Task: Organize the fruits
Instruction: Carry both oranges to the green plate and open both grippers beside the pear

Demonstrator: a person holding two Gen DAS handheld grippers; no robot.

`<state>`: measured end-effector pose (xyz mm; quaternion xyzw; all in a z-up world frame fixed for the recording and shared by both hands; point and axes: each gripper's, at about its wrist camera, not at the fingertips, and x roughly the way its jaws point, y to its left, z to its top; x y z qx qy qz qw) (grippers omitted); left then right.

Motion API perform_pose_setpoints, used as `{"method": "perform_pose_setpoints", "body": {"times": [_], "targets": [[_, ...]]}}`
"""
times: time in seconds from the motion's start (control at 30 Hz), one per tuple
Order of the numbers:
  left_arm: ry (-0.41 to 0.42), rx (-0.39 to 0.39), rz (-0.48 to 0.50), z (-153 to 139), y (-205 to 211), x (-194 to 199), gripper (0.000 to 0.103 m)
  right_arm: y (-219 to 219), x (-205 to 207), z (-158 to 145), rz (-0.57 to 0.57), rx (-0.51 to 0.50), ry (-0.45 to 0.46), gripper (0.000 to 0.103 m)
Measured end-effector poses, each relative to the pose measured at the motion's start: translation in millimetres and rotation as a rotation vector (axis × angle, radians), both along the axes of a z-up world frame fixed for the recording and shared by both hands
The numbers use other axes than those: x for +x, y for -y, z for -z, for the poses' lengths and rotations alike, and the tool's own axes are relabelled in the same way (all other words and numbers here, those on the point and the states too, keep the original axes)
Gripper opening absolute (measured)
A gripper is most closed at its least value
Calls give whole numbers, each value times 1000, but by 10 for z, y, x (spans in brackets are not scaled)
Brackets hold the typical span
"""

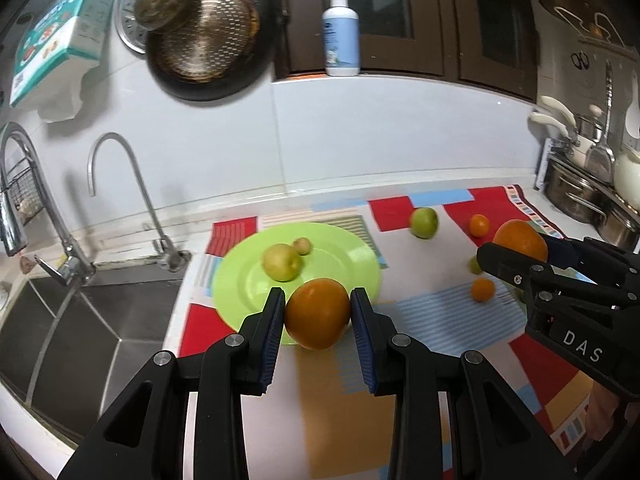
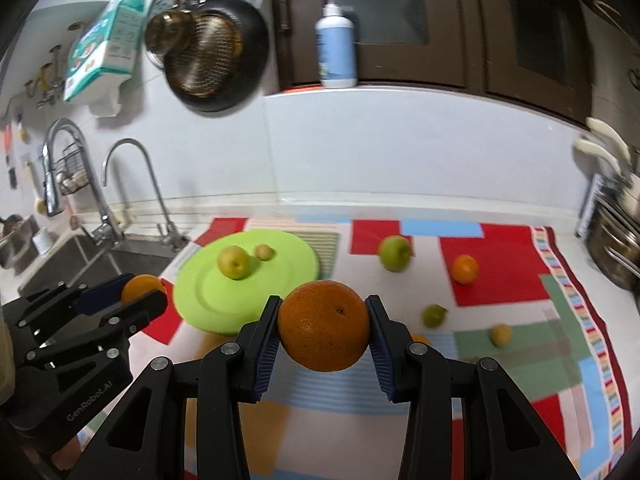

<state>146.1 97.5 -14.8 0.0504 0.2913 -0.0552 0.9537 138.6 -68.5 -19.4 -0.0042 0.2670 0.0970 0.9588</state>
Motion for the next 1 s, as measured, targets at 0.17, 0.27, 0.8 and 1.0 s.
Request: {"method": "perform_pose_setpoints", "body": {"times": [0.17,0.27,0.8,1.0], "targets": [[1,-5,-21,-6,-187,121,33,-226,166,3,-61,4,-11,42],[-4,2,-27,35,-266,217,34,-352,277,34,-91,0,-17,42],[-110,-16,-37,500,-488,862,33,-724,1054,448,-181,-33,-120,42],[-158,-8,-27,695,-502,1037,34,-776,1270,651,-197,-35,-169,42]]}}
